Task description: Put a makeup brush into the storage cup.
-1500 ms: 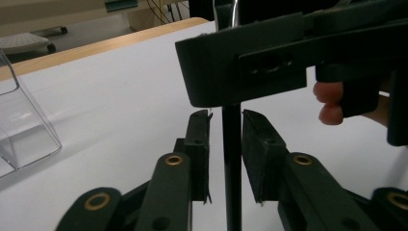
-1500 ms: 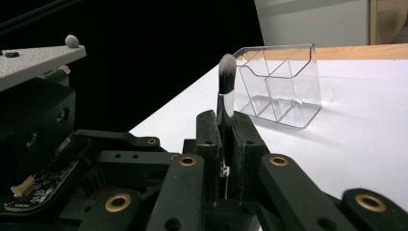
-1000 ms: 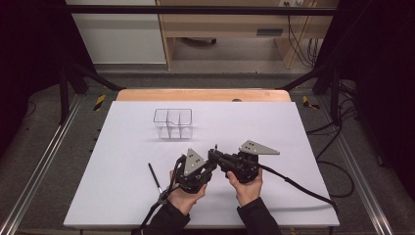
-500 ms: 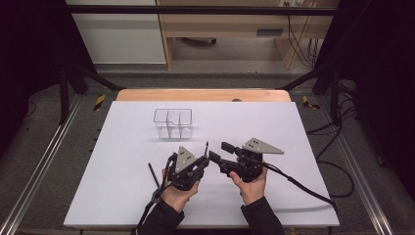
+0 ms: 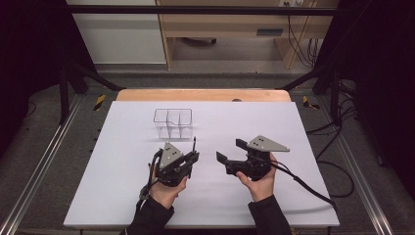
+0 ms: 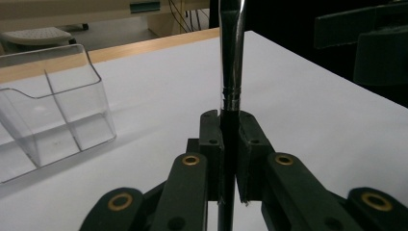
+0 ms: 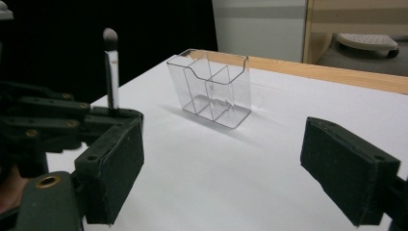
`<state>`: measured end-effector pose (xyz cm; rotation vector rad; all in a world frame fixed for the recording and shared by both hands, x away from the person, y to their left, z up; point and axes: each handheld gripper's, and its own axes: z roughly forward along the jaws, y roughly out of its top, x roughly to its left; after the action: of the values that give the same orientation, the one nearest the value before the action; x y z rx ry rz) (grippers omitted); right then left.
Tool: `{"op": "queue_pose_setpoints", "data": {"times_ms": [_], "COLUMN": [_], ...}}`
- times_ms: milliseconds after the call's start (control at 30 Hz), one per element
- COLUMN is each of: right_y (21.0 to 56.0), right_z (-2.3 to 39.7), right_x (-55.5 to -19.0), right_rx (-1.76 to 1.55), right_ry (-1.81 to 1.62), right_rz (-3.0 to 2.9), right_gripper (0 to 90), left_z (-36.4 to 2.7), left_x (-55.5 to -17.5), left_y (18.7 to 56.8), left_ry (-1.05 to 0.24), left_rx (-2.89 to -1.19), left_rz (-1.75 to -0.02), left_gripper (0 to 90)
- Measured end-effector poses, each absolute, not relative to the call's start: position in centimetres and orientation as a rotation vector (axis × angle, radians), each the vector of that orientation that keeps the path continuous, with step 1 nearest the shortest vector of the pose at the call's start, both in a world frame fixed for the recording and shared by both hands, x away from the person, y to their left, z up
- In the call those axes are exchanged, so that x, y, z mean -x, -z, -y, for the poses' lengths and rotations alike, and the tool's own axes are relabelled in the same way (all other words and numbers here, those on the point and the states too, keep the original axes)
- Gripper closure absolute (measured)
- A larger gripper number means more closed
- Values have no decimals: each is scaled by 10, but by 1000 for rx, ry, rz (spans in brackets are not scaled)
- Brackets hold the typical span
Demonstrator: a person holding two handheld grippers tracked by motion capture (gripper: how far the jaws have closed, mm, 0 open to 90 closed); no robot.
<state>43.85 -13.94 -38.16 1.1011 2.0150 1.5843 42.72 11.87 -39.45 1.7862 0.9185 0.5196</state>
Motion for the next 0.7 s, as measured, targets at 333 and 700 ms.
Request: {"op": "queue_pose_setpoints", "data": {"times_ms": [333,700], "right_y": [383,388], "right_z": [153,172], "right_x": [-441,-443], "right_rx": [-1112,-1137], "right_ry": [-1481,-1425], "right_rz": [-2021,-2008], "right_gripper": [109,81], "left_z": [-142,-162], "left_x": [-431,-441], "left_y": [379,357], "left_ry": [-534,-583], "left_rx": [-1747,-1733], "left_rz": [-914,-899], "left_gripper": [822,822]}}
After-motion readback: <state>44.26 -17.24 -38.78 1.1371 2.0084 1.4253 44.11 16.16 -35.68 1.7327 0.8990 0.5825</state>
